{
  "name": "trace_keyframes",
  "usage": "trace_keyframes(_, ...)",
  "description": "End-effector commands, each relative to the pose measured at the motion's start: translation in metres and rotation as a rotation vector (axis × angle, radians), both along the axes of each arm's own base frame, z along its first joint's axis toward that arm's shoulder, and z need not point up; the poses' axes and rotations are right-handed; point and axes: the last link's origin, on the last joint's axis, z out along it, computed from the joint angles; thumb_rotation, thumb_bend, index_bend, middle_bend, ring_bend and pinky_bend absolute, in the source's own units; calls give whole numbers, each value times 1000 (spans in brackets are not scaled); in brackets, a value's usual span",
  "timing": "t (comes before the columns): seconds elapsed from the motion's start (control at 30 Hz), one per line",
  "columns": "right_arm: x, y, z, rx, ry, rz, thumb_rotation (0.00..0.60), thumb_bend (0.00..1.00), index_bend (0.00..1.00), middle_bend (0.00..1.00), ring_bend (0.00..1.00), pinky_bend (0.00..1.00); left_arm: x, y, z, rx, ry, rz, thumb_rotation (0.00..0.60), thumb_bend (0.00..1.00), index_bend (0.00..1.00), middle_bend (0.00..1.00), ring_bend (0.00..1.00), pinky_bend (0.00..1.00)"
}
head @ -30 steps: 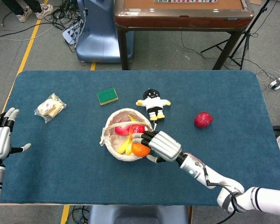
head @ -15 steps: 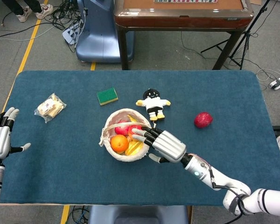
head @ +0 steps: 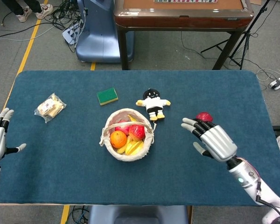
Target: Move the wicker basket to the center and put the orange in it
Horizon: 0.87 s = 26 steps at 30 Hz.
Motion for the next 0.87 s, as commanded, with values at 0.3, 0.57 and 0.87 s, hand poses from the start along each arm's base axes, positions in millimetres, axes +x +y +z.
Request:
trace_keyframes(0.3, -76, 53, 40, -206, 133, -261, 600, 426, 130, 171, 171, 363, -5, -17, -4, 0, 52, -16, 600, 111, 88, 29, 0, 126)
trace_keyframes(0.57, -100, 80, 51, -268, 129, -332, 600, 426, 118, 171, 171, 363, -1, -44, -13, -22, 63, -55, 600, 110, 92, 29, 0, 126)
trace_keyframes(0.87, -116, 101, 50, -267, 107, -398, 600, 426, 118, 171, 170, 363, 0, -75, -26, -39, 63, -48, 600, 110, 92, 29, 0, 126)
